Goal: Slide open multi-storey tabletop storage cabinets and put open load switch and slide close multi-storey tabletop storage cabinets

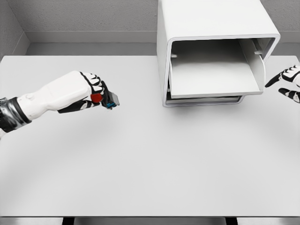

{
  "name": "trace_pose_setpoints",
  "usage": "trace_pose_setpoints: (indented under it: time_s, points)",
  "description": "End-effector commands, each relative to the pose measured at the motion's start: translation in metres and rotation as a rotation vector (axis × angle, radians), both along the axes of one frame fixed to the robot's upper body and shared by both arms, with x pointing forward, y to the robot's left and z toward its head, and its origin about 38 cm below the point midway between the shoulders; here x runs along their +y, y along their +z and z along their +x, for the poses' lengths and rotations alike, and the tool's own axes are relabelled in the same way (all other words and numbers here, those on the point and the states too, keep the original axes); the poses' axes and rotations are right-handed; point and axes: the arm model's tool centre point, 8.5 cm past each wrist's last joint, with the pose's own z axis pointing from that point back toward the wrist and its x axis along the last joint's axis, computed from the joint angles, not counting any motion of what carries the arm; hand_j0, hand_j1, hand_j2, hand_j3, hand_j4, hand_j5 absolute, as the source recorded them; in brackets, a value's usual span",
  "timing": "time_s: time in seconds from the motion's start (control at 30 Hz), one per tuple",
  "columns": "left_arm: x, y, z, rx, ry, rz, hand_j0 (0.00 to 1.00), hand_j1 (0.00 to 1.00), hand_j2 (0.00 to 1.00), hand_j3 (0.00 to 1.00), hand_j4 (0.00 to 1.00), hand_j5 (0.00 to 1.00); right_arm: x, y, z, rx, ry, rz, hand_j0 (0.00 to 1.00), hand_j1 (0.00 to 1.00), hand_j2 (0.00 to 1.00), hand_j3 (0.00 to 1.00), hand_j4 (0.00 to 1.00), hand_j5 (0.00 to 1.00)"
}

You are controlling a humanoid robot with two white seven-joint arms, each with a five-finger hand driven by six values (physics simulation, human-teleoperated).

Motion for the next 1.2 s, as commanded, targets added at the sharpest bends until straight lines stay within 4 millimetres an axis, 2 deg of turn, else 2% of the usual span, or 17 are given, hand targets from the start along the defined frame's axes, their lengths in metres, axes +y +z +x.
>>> trace_pose_setpoints:
  time_s: [0.0, 0.2, 0.57, 0.93, 1.0, 1.17]
  points:
    - [-0.006, -0.001, 0.000, 0.004, -0.008, -0.030, 0.36, 0.36, 0.36, 0.36, 0.36, 0.36, -0.003, 0.001, 0.000, 0.002, -0.006, 0.001, 0.53, 0.53, 0.53, 0.53, 0.53, 0.53]
    - [-0.026, 0.000, 0.002, 0.000, -0.051, -0.054, 0.36, 0.36, 0.36, 0.36, 0.36, 0.36, -0.015, -0.011, -0.012, 0.051, -0.034, -0.021, 0.54, 0.54, 0.54, 0.54, 0.54, 0.54]
    - [-0.055, 0.005, 0.005, -0.016, -0.109, -0.104, 0.36, 0.36, 0.36, 0.36, 0.36, 0.36, -0.029, -0.039, -0.023, 0.133, -0.074, -0.035, 0.55, 0.55, 0.55, 0.55, 0.55, 0.55]
    - [-0.095, 0.011, 0.003, -0.027, -0.195, -0.157, 0.36, 0.36, 0.36, 0.36, 0.36, 0.36, -0.023, -0.046, -0.027, 0.149, -0.057, -0.034, 0.55, 0.55, 0.55, 0.55, 0.55, 0.55]
    - [-0.096, 0.013, 0.004, -0.032, -0.197, -0.159, 0.36, 0.36, 0.36, 0.36, 0.36, 0.36, -0.016, -0.049, -0.029, 0.154, -0.040, -0.037, 0.58, 0.58, 0.58, 0.58, 0.58, 0.58]
    - [-0.115, 0.018, 0.003, -0.042, -0.240, -0.175, 0.36, 0.36, 0.36, 0.36, 0.36, 0.36, -0.011, -0.066, -0.040, 0.191, -0.032, -0.023, 0.61, 0.61, 0.61, 0.61, 0.61, 0.61]
